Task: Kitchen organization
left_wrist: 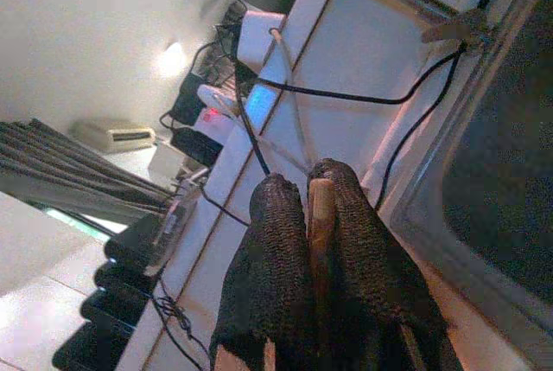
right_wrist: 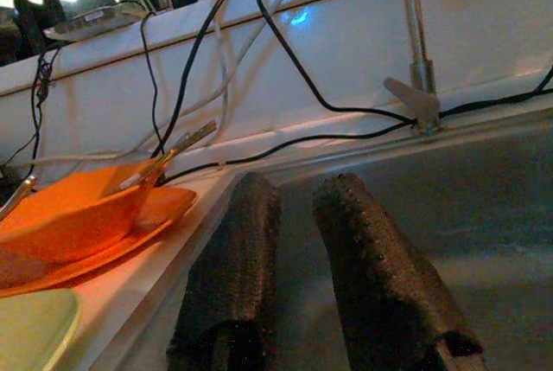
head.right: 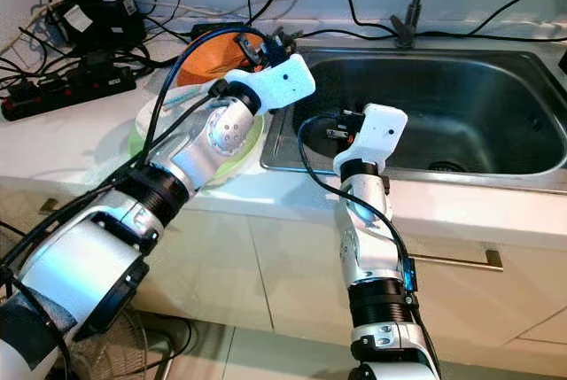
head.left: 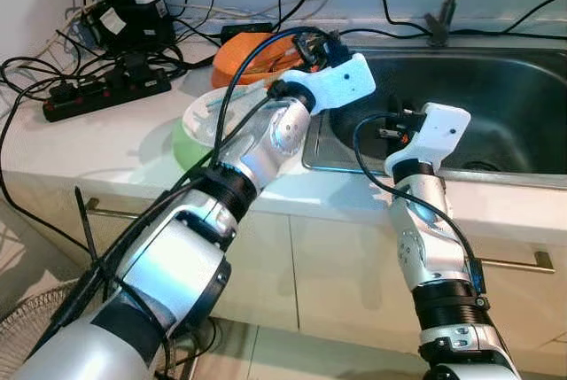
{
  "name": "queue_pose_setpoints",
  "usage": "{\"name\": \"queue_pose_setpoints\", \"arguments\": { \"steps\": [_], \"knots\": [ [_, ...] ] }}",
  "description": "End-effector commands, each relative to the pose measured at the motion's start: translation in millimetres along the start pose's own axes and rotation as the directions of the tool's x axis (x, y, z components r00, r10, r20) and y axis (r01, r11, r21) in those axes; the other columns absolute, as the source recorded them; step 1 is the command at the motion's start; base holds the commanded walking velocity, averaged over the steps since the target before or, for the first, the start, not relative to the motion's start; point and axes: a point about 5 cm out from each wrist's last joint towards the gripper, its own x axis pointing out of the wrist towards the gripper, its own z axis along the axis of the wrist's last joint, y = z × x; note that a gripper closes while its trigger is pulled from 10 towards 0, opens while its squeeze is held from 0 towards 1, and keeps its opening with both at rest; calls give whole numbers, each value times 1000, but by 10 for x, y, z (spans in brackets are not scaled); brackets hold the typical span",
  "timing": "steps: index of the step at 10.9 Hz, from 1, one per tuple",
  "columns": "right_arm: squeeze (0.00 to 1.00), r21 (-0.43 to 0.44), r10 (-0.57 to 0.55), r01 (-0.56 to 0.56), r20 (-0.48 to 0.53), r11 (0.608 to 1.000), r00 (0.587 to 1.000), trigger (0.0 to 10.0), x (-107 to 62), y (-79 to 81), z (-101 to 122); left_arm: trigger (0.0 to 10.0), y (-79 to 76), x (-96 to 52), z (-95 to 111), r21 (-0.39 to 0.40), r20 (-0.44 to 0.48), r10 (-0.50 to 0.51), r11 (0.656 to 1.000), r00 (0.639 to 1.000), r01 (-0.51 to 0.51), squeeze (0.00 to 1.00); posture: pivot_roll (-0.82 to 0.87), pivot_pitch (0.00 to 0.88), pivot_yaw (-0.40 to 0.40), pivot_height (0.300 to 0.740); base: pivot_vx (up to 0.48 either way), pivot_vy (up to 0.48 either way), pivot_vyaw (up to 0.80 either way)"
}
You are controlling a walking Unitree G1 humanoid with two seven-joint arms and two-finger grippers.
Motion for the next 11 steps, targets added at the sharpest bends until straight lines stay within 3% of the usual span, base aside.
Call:
{"name": "queue_pose_setpoints", "arguments": {
  "steps": [1,3,4,5,6,7,8,9,10,11],
  "knots": [
    [0,0,21,-21,-5,1000,1000,10000,-2,47,-18,10000,-14,-31,-61,-24,-26,-13,1000,1000,13,0,5,22,114,740,0,0,0],
    [0,0,24,-24,-12,1000,1000,10000,-4,47,-29,10000,-81,-89,-127,-93,-54,-41,995,998,36,0,10,26,108,740,0,0,0],
    [0,-1,25,-25,-14,1000,1000,10000,-4,52,-35,10000,-77,-112,-153,-108,-63,-34,994,997,27,157,12,26,106,740,0,0,0],
    [0,-1,27,-27,-16,1000,1000,10000,-5,55,-38,10000,-61,-113,-154,-108,-64,-26,994,998,19,184,14,26,105,740,0,0,0],
    [0,-1,28,-28,-18,1000,999,10000,-5,57,-42,10000,-48,-115,-153,-106,-64,-23,994,998,16,165,14,26,105,740,0,0,0],
    [0,-3,28,-29,-19,1000,999,10000,-8,52,-45,10000,-57,-121,-147,-101,-65,-26,995,998,20,0,12,25,103,740,0,0,0],
    [0,-3,28,-28,-18,1000,999,10000,-4,52,-44,10000,-62,-124,-140,-100,-63,-29,995,998,22,0,12,25,103,740,0,0,0],
    [0,-4,28,-28,-18,1000,999,10000,-4,52,-44,10000,-62,-126,-136,-109,-63,-27,994,998,20,200,12,25,103,740,0,0,0],
    [0,-4,29,-29,-19,1000,999,10000,-3,52,-45,10000,-58,-128,-137,-115,-66,-24,993,998,16,753,14,26,100,740,0,0,0],
    [0,-4,30,-30,-20,1000,999,10000,-2,53,-48,10000,-60,-134,-148,-104,-72,-24,994,997,17,0,15,26,100,740,0,0,0]
  ]
}}
